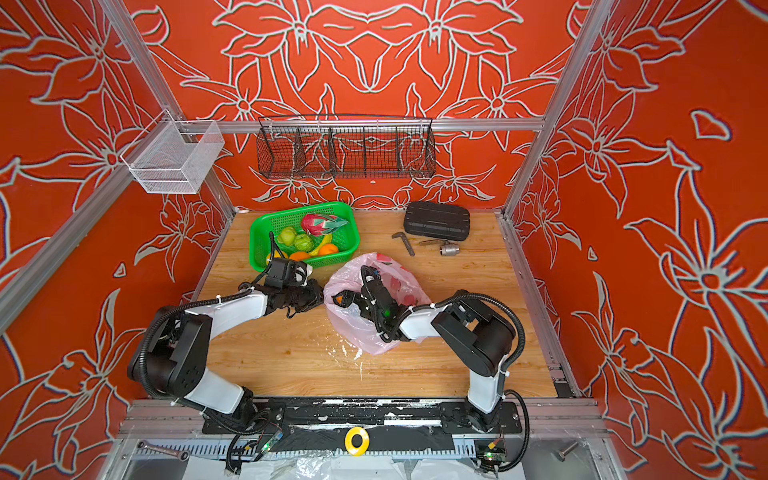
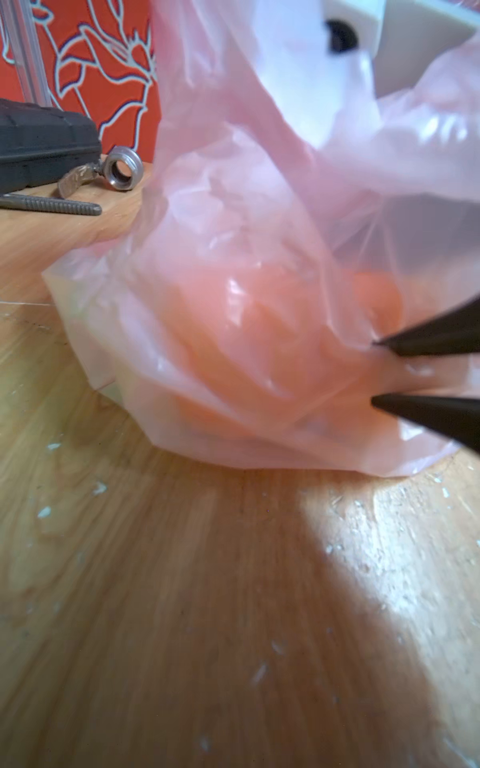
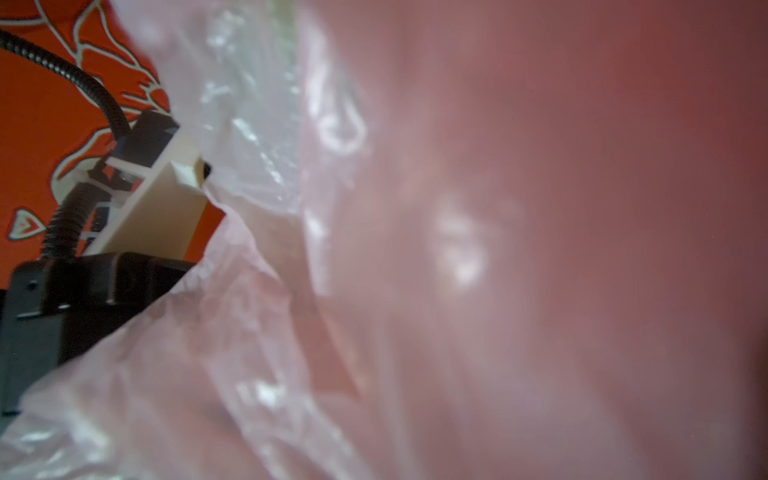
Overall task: Untie the knot of the plastic bag and take out the fruit
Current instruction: 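Hold the bag edge with the left gripper while the right grasps the orange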
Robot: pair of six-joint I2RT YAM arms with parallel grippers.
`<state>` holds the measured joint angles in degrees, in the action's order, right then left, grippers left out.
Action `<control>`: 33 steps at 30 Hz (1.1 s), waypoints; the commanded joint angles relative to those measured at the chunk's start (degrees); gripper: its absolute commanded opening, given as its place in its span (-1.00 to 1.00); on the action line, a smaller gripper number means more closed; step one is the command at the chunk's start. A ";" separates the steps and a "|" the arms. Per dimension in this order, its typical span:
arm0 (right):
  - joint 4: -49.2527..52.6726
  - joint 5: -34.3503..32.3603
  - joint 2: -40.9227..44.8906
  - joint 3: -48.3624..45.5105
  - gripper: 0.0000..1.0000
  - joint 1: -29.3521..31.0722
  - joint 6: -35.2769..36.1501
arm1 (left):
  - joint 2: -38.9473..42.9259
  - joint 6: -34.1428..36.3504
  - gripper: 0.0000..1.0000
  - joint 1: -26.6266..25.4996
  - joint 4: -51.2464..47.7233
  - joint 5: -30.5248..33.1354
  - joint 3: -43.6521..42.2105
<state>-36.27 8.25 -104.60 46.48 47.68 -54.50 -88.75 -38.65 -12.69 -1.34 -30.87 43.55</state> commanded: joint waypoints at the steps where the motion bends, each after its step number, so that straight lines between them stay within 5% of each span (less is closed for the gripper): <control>1: 0.26 1.83 -2.93 2.66 0.74 -0.24 -1.25 | -1.16 -0.03 -0.93 0.30 1.01 -1.35 -1.57; 6: 0.03 2.98 -6.08 4.49 0.65 -0.14 -1.83 | -1.52 0.03 -1.00 0.30 1.26 -2.77 -1.54; 17: -0.13 1.31 -0.94 0.73 0.02 -0.29 0.14 | 0.03 0.40 -1.00 0.62 -1.35 0.62 -1.08; 33: 7.56 -4.46 13.91 -9.03 -0.10 -2.45 4.69 | 4.28 2.22 -1.00 2.43 -5.69 4.21 -1.00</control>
<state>-31.88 5.74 -93.76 38.37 45.52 -51.94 -85.82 -37.30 -10.55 -5.32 -28.23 42.94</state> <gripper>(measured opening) 0.565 0.047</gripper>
